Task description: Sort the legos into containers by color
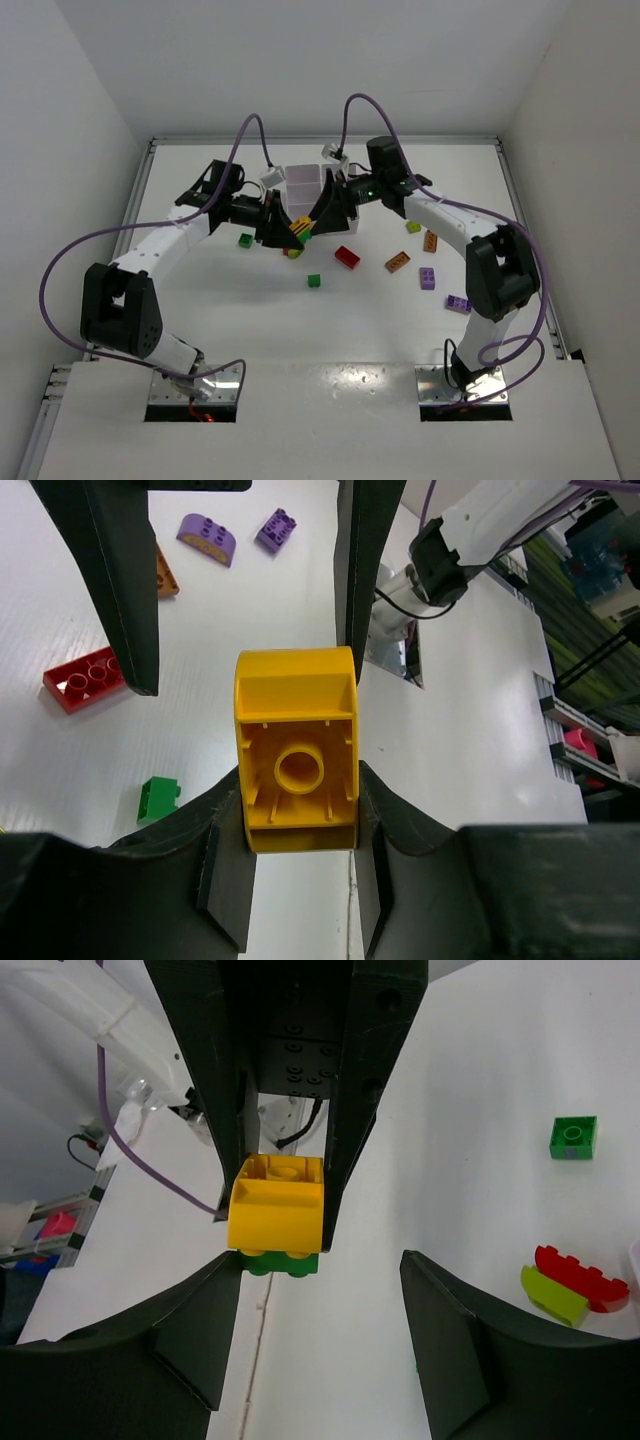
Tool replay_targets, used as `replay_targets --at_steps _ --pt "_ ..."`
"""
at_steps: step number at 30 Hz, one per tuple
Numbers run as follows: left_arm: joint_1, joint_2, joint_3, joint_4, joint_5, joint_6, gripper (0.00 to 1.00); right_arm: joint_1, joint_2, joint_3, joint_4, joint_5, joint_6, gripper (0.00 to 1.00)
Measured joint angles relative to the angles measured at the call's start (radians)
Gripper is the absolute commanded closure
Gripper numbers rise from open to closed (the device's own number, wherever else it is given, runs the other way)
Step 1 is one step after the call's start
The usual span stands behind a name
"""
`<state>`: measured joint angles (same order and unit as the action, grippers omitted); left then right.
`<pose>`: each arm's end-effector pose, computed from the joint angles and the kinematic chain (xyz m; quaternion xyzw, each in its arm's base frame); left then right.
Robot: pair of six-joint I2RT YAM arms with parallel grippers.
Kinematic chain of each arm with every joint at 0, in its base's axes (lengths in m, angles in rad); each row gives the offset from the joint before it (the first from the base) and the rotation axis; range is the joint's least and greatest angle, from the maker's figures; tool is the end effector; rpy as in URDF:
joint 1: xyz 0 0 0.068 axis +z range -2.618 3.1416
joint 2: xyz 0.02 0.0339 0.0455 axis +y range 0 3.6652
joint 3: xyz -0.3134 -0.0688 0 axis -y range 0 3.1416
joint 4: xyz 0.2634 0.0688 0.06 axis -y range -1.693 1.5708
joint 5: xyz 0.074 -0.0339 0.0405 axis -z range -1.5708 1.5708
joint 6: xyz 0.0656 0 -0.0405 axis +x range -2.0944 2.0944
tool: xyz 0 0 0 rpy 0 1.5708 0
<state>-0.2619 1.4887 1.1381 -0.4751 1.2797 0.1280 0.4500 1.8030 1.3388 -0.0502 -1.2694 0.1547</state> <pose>0.2979 -0.1449 0.3235 0.3580 0.6909 -0.5744 0.2541 0.3652 0.2460 0.3082 -0.3979 0.6440 0.6097 0.2349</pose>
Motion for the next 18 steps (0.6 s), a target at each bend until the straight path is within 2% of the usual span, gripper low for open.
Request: replay_targets --at_steps 11,18 --pt "0.013 0.004 0.011 -0.013 0.008 -0.002 0.97 0.006 -0.001 0.000 0.005 -0.010 0.007 0.35" --pt "0.022 0.011 0.038 0.011 -0.010 -0.005 0.97 0.060 -0.002 -0.005 -0.007 -0.007 0.007 0.35"
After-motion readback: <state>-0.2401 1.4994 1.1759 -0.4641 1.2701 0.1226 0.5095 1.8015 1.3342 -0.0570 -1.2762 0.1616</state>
